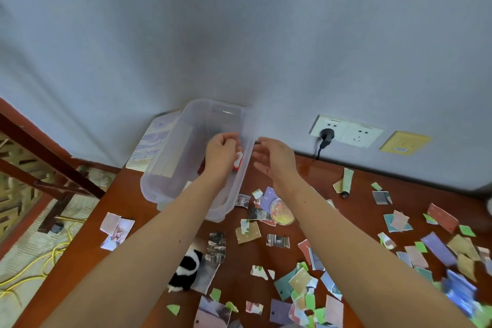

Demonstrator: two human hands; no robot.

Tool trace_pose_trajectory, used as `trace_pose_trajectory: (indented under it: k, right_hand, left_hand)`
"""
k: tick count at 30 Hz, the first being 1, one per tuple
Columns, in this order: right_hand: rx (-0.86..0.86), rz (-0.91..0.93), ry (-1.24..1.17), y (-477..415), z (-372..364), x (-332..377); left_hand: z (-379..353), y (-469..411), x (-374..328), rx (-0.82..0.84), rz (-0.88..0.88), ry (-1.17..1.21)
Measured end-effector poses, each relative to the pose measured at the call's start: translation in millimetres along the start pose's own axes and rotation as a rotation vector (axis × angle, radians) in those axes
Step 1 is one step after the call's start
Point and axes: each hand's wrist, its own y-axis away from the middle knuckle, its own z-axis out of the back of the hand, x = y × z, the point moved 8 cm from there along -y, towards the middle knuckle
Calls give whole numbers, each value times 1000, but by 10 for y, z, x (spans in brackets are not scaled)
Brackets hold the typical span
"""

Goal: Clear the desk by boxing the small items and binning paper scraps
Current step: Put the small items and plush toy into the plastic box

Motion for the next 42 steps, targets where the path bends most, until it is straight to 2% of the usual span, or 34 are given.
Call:
trace_pose_trajectory:
  k: [4, 9, 15, 26, 34, 42]
  right_hand:
    - [-84, 73, 83, 291, 477, -53]
    - [-187, 98, 146, 542, 1076, -256]
    - [-214, 43, 177, 740, 1534, -488]
    - [-212, 2, 383, 603, 1838, -722]
    - [-229, 34, 722, 169, 2029, -732]
    - [-161, 85, 1058, -249, 1964, -826]
  left_hand:
    - [-214, 499, -88, 68, -98, -14]
    - [-582, 892, 242, 204, -47, -134]
    - [-868, 1147, 679, 336, 5, -327]
    - [-1042, 1116, 1036, 335, 36, -559]
    - [-1202, 825, 1231, 362, 8, -732]
    - [-1330, 477, 1457, 376, -87, -1007]
